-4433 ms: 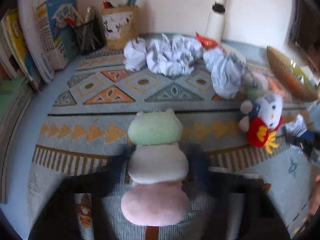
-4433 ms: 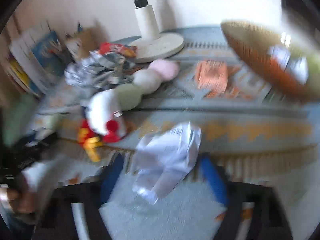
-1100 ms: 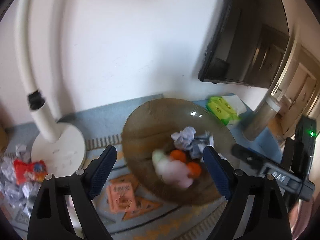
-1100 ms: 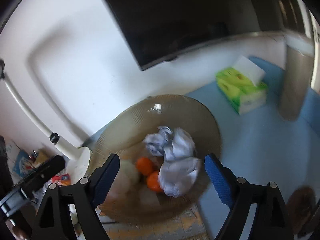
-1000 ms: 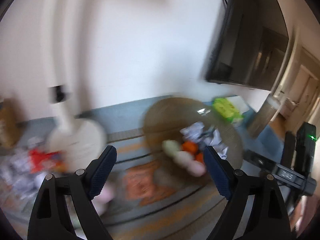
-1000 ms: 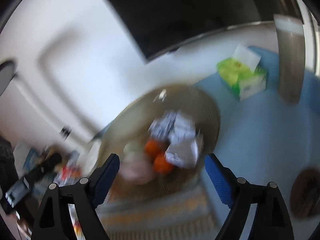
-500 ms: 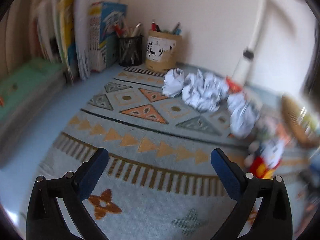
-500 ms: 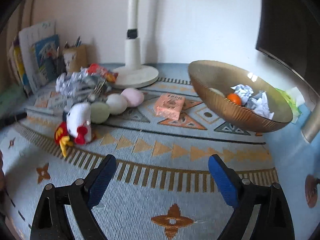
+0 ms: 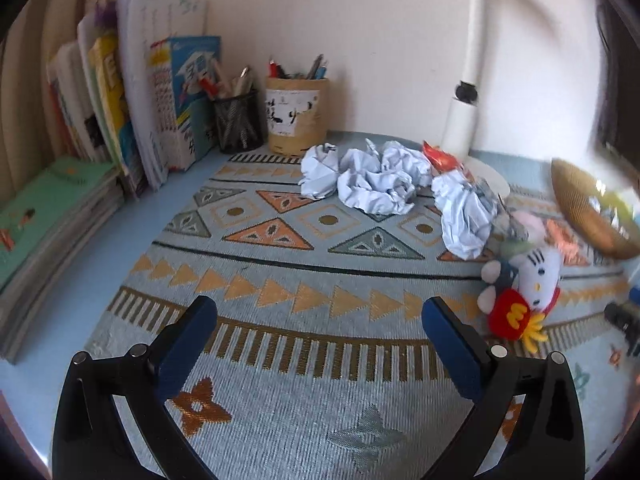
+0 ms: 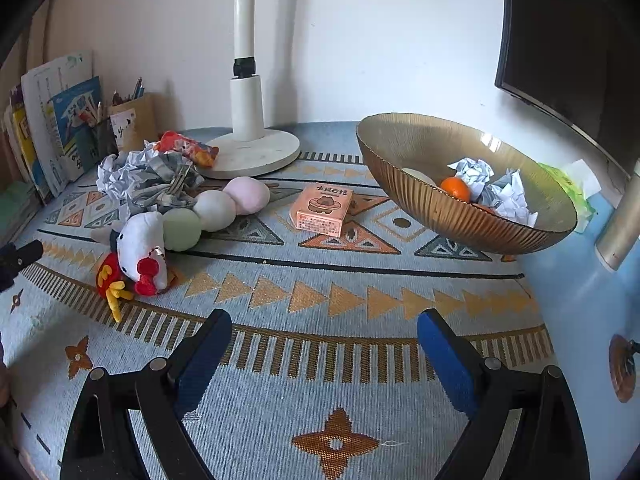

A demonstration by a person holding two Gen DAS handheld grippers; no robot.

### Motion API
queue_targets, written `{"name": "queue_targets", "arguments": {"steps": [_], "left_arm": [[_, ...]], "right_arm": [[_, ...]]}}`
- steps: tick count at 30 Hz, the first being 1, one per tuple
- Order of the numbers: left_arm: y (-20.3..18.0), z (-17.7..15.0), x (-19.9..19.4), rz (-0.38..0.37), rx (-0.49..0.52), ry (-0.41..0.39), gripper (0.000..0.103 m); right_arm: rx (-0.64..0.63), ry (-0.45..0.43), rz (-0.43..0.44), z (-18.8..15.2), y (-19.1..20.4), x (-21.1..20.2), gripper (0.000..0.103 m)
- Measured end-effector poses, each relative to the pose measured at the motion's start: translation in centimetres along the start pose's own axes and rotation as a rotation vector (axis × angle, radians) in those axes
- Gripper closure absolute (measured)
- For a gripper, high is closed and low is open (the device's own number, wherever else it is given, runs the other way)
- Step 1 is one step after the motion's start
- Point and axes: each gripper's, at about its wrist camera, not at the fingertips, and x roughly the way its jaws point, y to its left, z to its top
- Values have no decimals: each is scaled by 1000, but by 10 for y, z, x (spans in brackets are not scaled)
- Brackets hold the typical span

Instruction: Organize objects

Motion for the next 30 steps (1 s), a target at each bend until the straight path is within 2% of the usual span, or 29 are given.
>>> {"name": "queue_targets", "arguments": {"steps": [3, 6, 10, 21, 26, 30], "left_arm": [[-5, -1, -2, 6, 27, -9, 1], [-1, 0, -1, 0, 13, 1, 1], [1, -1, -4, -8, 3, -16, 1], [-4, -2, -1, -15, 29, 1, 1], [-6, -2, -2, -33, 36, 1, 1], [-5, -2, -3, -45, 32, 0, 1]], "right_arm": [[-3, -5, 1, 0, 1, -1, 10], [-15, 6, 20, 0, 3, 1, 10], [-9, -4, -9, 0, 3, 0, 10], [-10, -17, -6, 0, 1, -3, 10], [-23, -61, 3, -2, 4, -12, 9], [-31, -39, 8, 0, 6, -7, 9]]}}
